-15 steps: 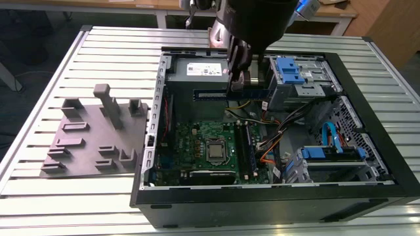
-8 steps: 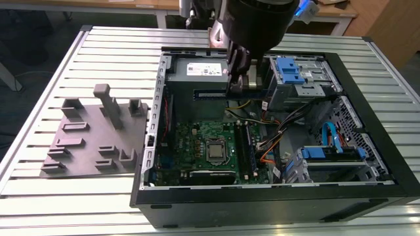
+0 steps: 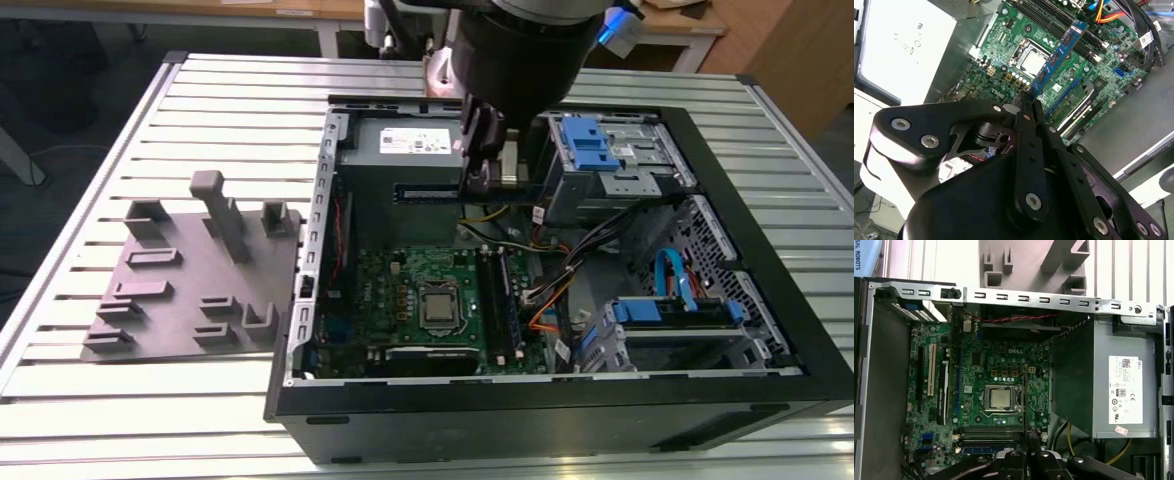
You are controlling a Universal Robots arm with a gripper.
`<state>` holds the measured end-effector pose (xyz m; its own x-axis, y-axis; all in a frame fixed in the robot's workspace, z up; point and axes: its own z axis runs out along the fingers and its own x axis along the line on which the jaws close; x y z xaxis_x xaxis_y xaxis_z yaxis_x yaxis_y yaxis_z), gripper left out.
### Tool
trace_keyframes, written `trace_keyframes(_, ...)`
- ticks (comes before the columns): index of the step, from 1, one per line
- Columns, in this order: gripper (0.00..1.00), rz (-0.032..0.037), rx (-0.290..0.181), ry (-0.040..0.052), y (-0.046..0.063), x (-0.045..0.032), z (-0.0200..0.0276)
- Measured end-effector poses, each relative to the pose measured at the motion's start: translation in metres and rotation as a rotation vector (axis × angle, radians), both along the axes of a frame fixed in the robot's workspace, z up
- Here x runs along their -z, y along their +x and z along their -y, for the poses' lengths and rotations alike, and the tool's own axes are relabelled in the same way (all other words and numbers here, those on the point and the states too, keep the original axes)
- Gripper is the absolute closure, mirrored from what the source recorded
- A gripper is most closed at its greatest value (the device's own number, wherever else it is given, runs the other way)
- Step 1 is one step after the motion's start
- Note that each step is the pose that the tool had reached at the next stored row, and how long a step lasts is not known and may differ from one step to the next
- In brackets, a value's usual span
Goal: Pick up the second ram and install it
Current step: 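Pick up the second ram and move it above second insertion slot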
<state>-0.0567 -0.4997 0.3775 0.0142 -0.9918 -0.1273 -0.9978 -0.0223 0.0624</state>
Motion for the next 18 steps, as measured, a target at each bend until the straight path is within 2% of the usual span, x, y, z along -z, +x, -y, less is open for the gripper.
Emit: trace_keyframes(18,0.86,-0.0001,0.000,0.0000,0.000,0.0171,0.0011)
